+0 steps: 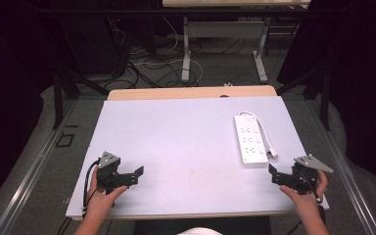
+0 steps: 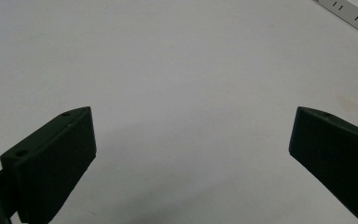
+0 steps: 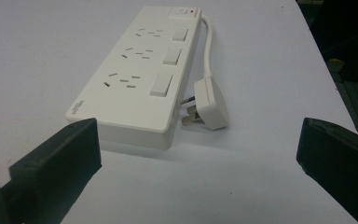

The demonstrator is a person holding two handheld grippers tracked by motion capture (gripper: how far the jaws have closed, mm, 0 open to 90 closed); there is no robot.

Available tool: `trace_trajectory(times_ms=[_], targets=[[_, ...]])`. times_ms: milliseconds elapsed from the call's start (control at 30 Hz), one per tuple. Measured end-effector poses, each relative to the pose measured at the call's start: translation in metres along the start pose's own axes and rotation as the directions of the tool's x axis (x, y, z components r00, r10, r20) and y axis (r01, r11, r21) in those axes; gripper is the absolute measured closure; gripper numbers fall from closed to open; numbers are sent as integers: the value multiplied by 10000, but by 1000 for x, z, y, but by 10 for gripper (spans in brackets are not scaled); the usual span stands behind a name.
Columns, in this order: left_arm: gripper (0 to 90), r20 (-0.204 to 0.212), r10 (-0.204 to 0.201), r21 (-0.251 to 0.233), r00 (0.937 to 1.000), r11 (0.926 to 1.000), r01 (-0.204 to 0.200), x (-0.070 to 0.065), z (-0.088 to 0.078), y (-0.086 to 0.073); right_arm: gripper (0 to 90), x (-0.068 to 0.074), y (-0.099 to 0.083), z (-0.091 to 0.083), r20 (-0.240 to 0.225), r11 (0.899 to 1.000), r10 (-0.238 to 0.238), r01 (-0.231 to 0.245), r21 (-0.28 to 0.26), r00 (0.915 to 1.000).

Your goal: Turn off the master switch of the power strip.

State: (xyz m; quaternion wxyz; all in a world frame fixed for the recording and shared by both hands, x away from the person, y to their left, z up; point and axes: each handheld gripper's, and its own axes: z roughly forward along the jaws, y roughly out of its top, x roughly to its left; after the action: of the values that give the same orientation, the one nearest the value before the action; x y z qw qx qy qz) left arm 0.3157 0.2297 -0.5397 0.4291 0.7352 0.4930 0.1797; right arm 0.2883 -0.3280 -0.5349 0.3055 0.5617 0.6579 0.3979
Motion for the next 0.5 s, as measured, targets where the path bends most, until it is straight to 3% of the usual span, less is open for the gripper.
trace_trajectory(times_ms=[367, 500], targets=[[6, -85, 366, -34, 9993, 9993, -366, -5, 1, -1, 0, 7, -1, -1, -40, 9996, -273, 273, -39, 9996], [5, -278, 535, 174, 9982, 9984, -530, -3, 2, -2, 0, 8, 0, 0, -138, 9994, -346, 346, 19, 9993]])
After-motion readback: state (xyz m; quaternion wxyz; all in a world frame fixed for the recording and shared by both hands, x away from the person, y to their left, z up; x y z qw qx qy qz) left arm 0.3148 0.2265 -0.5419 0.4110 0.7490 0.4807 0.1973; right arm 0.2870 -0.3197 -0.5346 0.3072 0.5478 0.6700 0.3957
